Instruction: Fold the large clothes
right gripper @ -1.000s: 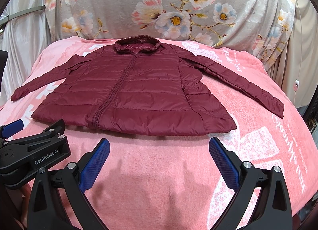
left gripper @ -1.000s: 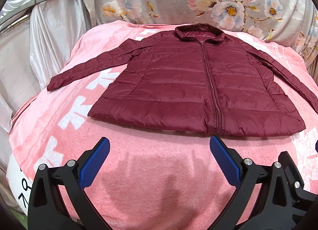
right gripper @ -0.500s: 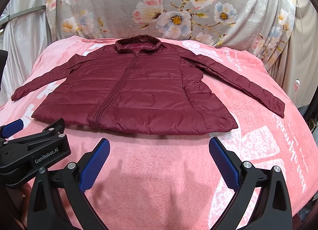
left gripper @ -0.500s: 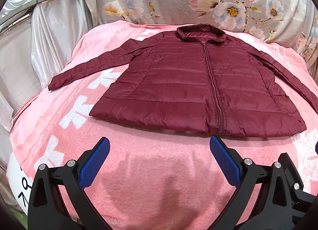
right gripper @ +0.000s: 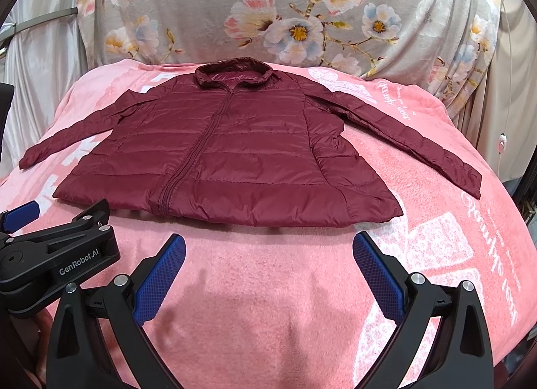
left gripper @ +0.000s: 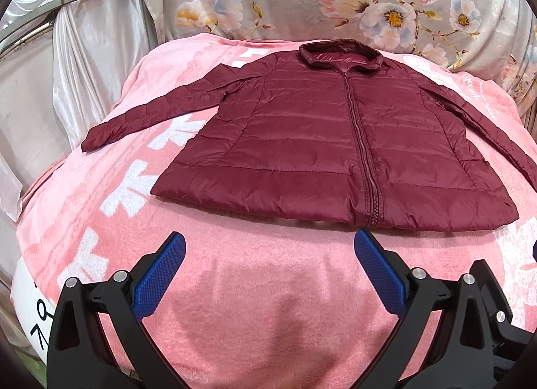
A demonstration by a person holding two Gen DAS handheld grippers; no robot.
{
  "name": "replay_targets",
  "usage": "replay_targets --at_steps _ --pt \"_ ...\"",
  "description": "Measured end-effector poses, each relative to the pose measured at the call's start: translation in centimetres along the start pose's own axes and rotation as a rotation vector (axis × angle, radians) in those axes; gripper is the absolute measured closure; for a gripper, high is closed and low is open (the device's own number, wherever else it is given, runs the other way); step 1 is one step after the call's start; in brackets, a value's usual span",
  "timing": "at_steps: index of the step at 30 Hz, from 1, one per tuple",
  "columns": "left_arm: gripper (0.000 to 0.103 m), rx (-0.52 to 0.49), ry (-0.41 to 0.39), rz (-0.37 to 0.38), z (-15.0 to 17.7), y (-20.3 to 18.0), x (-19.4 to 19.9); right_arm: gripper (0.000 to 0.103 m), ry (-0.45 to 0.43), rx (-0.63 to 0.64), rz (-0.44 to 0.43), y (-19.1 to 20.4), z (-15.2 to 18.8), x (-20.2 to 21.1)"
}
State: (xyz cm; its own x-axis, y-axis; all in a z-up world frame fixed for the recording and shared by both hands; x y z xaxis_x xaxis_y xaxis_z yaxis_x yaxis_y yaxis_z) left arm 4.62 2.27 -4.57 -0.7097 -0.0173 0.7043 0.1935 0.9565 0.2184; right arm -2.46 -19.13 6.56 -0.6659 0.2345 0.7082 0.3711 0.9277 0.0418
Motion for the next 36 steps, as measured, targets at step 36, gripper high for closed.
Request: replay_targets --at_steps 36 --pt "0.005 0.008 0.009 0.023 -1.9 1.1 -2.7 0.005 0.019 -0.097 0.047 -5.5 -2.5 -4.7"
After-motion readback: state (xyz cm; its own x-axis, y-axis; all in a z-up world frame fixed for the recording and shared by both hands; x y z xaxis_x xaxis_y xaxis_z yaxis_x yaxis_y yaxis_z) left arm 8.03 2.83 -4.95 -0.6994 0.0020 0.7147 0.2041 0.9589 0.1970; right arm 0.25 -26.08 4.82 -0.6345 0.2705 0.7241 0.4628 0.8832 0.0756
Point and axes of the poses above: each gripper's, at about its wrist camera, not at the fingertips, and x roughly against the way its jaws point, y to its left, z to its underside, the point moved 6 cm from there along -x, roughly the way its jaws point, and after that the axes turned 10 degrees about -x, right-handed, at the moved point
